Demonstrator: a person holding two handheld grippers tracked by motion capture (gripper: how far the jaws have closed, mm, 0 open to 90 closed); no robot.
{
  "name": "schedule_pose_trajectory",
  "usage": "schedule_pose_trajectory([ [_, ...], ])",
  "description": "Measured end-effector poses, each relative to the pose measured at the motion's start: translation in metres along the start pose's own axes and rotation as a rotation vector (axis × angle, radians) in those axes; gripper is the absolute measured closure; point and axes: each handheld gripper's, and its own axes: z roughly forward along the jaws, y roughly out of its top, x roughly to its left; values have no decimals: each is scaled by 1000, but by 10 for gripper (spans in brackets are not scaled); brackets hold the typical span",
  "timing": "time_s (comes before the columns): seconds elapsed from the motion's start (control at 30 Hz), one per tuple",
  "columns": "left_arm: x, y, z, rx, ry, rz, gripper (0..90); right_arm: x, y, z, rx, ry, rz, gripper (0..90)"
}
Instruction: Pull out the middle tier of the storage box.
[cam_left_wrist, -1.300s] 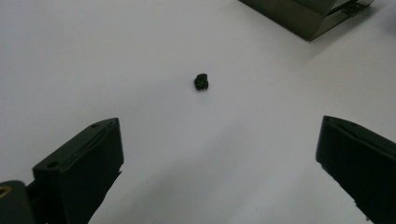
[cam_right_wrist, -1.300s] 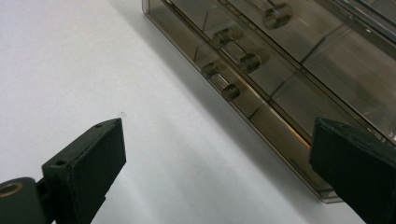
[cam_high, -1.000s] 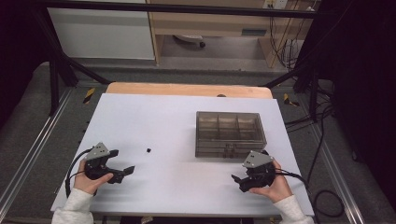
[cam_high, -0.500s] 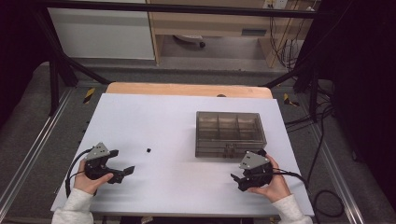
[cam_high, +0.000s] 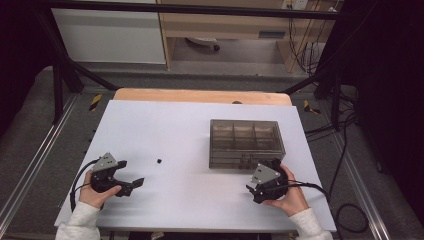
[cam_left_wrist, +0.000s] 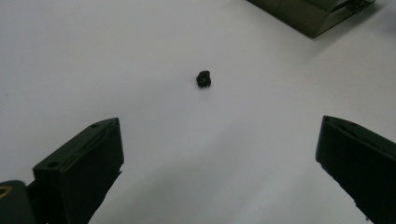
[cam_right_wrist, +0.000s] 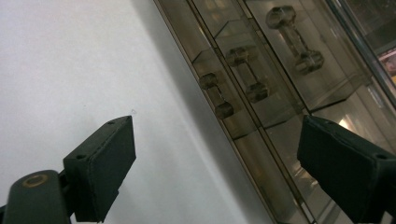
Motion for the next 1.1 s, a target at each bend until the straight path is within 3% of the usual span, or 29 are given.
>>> schedule_pose_trajectory([
  [0.43,0,0,0,0,0,0,3,8,5,11,48,-42,-174,184],
  [1.1,0,0,0,3,1,1,3,14,3,21,26,-158,-345,322],
])
